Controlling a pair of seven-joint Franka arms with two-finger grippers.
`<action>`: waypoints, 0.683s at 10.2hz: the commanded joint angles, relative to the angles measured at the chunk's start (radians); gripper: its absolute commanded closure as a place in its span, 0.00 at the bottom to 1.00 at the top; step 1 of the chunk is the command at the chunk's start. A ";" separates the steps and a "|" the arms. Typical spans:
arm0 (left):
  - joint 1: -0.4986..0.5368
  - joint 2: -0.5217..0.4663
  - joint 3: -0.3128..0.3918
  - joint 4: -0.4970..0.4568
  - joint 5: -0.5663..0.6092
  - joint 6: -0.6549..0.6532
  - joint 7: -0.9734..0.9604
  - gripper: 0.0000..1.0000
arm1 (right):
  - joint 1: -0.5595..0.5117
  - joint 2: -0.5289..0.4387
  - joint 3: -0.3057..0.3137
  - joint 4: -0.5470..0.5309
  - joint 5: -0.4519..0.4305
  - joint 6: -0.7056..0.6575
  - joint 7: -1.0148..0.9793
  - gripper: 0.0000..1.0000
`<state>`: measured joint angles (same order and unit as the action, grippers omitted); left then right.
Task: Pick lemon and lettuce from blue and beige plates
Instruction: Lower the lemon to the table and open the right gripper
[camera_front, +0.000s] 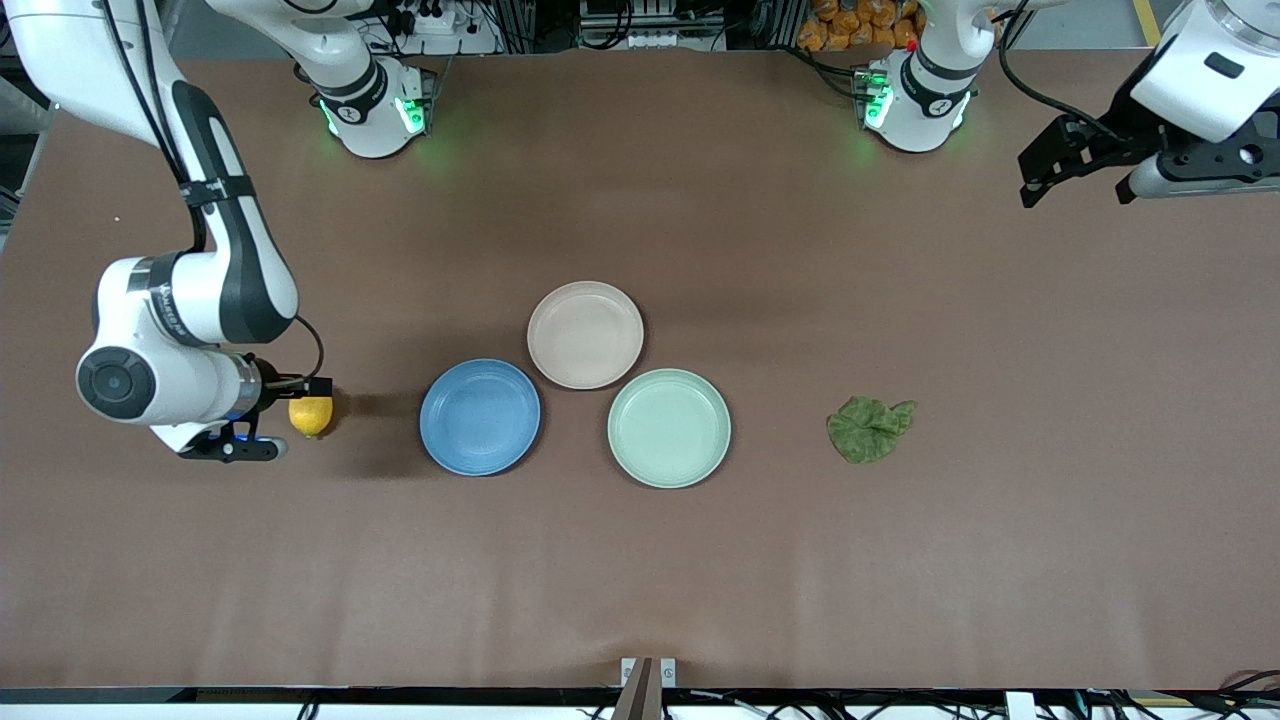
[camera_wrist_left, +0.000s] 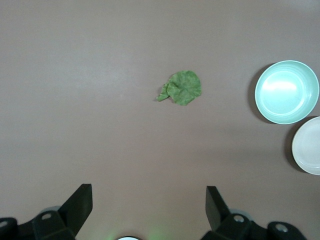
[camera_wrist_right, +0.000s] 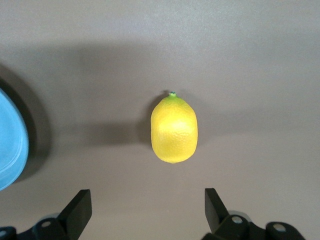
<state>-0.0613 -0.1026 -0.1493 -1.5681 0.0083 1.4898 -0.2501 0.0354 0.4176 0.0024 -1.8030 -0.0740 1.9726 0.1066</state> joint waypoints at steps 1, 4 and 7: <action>0.015 -0.002 -0.006 0.013 0.027 -0.013 0.014 0.00 | -0.005 -0.127 0.001 -0.241 -0.003 0.194 -0.005 0.00; 0.020 0.024 -0.029 0.013 0.021 -0.013 0.041 0.00 | -0.005 -0.215 -0.001 -0.451 -0.021 0.428 -0.008 0.00; 0.015 0.046 -0.042 0.016 0.018 -0.016 0.103 0.00 | -0.003 -0.278 -0.001 -0.515 -0.024 0.433 -0.008 0.00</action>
<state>-0.0529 -0.0647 -0.1809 -1.5696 0.0144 1.4897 -0.1874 0.0349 0.2165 0.0004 -2.2489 -0.0824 2.3920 0.1043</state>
